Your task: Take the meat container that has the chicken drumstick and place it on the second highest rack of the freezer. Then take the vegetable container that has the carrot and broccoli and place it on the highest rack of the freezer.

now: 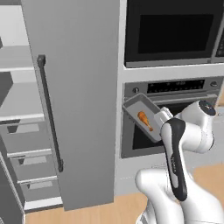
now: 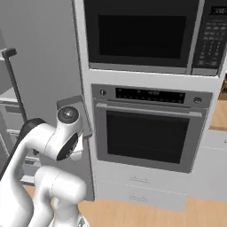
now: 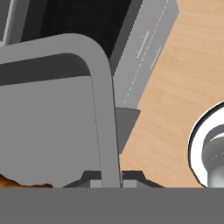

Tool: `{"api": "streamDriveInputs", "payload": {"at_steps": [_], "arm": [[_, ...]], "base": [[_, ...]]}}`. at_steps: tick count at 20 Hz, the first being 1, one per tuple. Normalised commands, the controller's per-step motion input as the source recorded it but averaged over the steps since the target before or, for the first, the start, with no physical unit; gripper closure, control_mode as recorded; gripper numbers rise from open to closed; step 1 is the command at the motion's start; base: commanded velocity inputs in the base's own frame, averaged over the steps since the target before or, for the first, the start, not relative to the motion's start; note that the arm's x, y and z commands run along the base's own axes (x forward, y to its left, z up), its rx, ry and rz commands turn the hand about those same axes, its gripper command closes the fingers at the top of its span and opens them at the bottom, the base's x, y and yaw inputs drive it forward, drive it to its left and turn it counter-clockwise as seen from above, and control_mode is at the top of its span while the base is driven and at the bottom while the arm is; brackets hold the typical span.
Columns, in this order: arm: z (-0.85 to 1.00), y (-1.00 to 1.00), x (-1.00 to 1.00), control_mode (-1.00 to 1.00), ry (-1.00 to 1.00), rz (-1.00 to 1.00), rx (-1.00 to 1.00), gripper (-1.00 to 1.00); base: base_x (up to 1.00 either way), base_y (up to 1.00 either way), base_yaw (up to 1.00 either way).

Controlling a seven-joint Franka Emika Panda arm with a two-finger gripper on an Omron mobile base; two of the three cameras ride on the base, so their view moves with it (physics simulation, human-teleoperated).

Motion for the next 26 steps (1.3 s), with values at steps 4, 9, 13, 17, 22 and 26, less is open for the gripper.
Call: {"api": "streamDriveInputs", "payload": {"at_steps": [4,9,13,17,22,26], "arm": [[0.00,0.00,0.00,1.00,0.00,0.00,0.00,1.00],[0.00,0.00,0.00,1.00,0.00,0.00,0.00,1.00],[0.00,0.00,0.00,1.00,0.00,0.00,0.00,1.00],[0.00,0.00,0.00,1.00,0.00,0.00,0.00,1.00],[0.00,0.00,0.00,1.00,0.00,0.00,0.00,1.00],[0.00,0.00,0.00,1.00,0.00,0.00,0.00,1.00]], "base": [[-0.13,1.00,0.00],[-0.13,1.00,0.00],[-0.01,1.00,0.00],[0.00,0.61,0.14],[0.29,0.12,0.17],[0.42,0.00,0.11]]}}
